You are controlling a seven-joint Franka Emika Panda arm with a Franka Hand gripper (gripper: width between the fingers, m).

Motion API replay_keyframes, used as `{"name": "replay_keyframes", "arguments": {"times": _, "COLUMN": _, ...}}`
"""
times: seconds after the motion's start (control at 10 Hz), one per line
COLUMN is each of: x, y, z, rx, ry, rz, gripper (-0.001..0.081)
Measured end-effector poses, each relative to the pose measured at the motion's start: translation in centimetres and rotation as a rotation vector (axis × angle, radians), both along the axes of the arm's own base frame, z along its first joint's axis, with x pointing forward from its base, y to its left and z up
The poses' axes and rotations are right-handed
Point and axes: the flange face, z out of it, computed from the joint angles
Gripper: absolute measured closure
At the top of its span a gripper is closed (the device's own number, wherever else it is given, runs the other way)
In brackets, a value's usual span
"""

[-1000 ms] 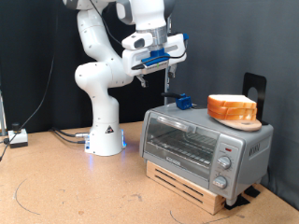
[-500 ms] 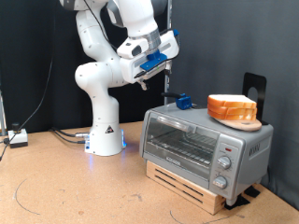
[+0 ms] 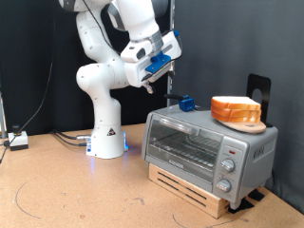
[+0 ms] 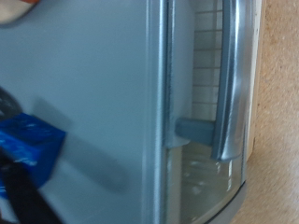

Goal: Make a piece of toast with the oven

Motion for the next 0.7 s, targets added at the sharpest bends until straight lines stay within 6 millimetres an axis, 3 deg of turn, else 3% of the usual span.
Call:
{"name": "replay_keyframes", "arguments": {"times": 0.3, "x": 0.3, "y": 0.6, "z": -4.4, "rx": -0.06, "ry": -0.047, "rz": -0.032, "gripper": 0.0002}}
{"name": "replay_keyframes", "arguments": {"times": 0.7, "x": -0.1, "y": 0.4, "z": -5.4, "rx": -0.042, "ry": -0.057, "rz": 0.001, "gripper": 0.0002}}
